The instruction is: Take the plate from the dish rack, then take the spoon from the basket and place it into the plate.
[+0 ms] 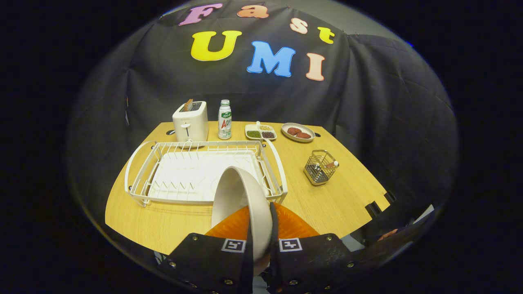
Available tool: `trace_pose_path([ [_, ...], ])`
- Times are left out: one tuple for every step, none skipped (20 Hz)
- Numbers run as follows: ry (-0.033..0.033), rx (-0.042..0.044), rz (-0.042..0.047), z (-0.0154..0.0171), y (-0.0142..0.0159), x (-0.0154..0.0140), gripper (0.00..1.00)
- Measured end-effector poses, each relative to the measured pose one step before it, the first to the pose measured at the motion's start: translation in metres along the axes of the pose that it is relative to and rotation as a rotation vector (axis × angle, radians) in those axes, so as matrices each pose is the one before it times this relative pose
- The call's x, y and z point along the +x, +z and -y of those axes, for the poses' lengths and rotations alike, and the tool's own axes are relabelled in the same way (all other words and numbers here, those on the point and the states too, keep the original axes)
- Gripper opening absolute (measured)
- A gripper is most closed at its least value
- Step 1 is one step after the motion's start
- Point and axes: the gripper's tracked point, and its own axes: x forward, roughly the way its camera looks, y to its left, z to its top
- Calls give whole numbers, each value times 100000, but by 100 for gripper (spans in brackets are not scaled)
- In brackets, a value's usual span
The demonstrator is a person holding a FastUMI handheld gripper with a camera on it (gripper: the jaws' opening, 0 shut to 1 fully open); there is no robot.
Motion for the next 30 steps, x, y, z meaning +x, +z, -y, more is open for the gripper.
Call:
trace_pose_path([
  [2465,960,-1908,-364,-617,303,16],
  [3044,2002,-2157,-323,-732,389,16],
  [3795,2459,-2752,-515,-643,563,15],
  [3677,2772,-3145,-488,-786,560,15],
  [2901,2384,-3060,-277,-558,567,15],
  [1325,1441,-2781,91,-548,667,16],
  [537,975,-2642,424,-366,137,16],
  [2038,3826,-205,33,-77,483,16],
  [-44,3405,-1306,337,-58,46,16],
  [20,3148,-1017,440,-329,100,15],
  [359,2980,-1097,345,-152,69,17],
  [424,2751,-765,152,-332,394,17],
  [327,2282,-1015,342,-140,214,18],
  [-323,1457,-615,326,-114,217,18],
  [-805,299,-891,453,-63,143,20],
  [-1350,-344,-376,421,51,292,20],
  [-2433,-1076,-230,596,-11,302,22],
  [-2830,-1788,-181,721,203,259,24],
  [-3546,-2559,173,791,140,132,29],
  [-2345,-2597,287,580,363,204,29],
  [-528,-1758,658,111,346,176,29],
  [-59,-1101,497,57,415,157,29],
  [-575,-999,273,130,205,327,29],
  [-388,-998,352,106,337,209,29],
  [-649,-775,561,107,312,98,29],
  [-622,-674,681,79,428,6,29],
  [-916,-864,1112,123,432,7,29],
  [-1286,-1154,1205,276,559,-63,29],
  [-1436,-1274,1352,279,546,12,29],
  [-1345,-1173,1661,356,732,-17,29],
])
